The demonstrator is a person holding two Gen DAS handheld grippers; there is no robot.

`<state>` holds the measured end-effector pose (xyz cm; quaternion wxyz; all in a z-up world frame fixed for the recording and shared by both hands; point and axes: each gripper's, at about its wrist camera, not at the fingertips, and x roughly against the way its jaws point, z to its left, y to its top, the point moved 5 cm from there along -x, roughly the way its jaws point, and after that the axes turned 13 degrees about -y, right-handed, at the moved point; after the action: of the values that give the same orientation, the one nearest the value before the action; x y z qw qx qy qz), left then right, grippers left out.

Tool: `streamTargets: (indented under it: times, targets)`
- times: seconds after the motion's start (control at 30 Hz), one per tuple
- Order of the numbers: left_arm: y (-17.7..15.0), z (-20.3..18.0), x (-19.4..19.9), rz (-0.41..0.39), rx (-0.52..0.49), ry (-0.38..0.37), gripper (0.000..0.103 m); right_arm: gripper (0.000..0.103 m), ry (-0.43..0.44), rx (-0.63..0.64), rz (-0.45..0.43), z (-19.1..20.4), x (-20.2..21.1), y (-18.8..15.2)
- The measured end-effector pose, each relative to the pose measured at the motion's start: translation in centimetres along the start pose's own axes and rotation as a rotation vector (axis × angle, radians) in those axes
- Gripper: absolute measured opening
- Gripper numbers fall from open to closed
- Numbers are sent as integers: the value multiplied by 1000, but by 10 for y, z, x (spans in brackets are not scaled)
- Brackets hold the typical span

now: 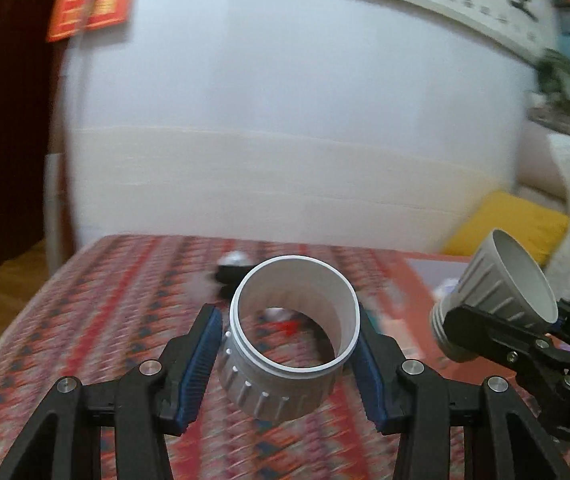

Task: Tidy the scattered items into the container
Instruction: 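Lift the jar and cup with both grippers and carry them over the pink box, then open both grippers to drop the jar and cup into the box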

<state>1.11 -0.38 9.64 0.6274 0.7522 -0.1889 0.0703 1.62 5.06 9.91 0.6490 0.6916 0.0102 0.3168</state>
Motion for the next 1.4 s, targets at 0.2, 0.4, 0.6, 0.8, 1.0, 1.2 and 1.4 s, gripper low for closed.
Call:
streamTargets:
  times: [0.2, 0.4, 0.6, 0.8, 1.0, 1.2, 1.4]
  targets:
    - [30, -65, -72, 5, -75, -164, 54, 53, -183, -91, -53, -91, 3, 15]
    - [52, -109, -155, 29, -96, -287, 54, 53, -363, -178, -101, -185, -15, 30]
    - [44, -145, -270, 152, -89, -374, 54, 53, -574, -314, -115, -299, -46, 36]
    - [15, -180, -348, 260, -126, -429, 64, 54, -638, -372, 36, -383, -104, 9]
    - [2, -176, -372, 308, -111, -463, 91, 93, -663, -441, 123, -416, -134, -20]
    - [17, -112, -338, 265, -37, -346, 95, 93, -641, -418, 66, -395, -118, -7]
    - [-12, -13, -278, 302, 47, -148, 96, 96, -576, -363, 6, -345, -104, 18]
